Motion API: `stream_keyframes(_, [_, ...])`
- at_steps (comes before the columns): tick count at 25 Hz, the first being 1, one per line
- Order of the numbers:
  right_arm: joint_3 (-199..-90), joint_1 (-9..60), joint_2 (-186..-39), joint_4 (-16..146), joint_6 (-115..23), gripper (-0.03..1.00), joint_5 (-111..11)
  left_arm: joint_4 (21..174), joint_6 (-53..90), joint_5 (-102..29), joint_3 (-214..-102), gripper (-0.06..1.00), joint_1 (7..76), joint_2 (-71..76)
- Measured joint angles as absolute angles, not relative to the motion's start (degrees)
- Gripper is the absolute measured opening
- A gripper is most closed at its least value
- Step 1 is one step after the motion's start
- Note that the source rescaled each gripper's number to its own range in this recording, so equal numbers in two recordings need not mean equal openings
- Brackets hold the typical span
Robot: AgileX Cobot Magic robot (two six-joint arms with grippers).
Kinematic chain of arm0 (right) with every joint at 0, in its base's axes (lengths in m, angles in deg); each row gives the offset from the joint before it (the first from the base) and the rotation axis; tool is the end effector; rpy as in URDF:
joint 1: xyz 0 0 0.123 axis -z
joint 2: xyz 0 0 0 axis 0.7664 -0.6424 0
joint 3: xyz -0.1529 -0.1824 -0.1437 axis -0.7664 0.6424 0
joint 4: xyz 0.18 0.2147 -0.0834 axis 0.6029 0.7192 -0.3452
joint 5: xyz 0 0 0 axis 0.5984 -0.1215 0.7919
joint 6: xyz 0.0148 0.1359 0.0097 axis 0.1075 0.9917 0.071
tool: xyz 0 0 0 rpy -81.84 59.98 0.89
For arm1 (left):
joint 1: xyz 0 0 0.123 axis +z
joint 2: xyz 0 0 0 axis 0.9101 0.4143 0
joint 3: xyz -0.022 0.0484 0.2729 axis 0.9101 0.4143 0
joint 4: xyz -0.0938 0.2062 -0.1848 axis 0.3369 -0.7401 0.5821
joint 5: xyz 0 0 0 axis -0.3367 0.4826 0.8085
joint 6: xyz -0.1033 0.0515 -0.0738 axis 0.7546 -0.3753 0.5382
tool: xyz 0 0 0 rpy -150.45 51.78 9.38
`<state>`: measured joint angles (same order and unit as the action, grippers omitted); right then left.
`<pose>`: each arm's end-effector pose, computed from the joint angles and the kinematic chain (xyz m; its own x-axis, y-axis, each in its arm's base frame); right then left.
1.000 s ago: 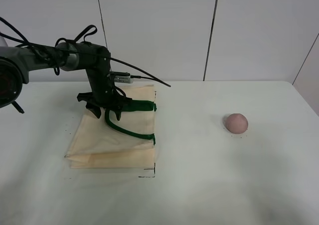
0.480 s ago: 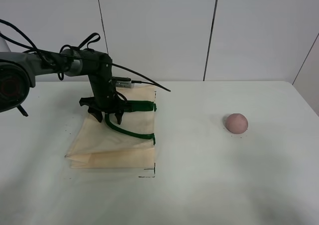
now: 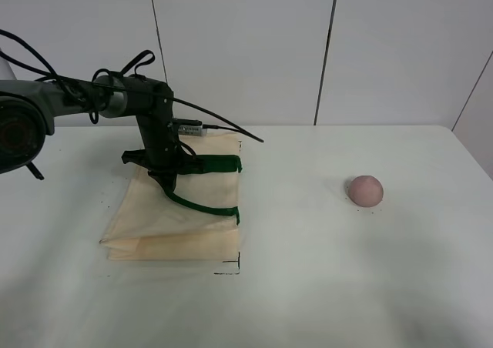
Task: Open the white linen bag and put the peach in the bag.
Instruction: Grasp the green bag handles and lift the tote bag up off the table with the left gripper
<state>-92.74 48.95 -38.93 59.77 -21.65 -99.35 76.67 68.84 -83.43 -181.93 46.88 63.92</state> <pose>0.0817 0.0060 0.2805 -0.4181 0.0324 -0.9078 -0.0320 0.9982 0.0503 0.4981 -0.1538 0.0445 -0.9659 0.1090 -0.2348 0.1005 0.9938 0.0480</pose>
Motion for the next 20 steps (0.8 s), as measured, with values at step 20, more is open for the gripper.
stream_keyframes(20, [-92.7,48.9,-38.9,59.8,-21.6,1.0,-99.4,82.1,63.4,-99.3,-197.8,0.0,47.0,45.8])
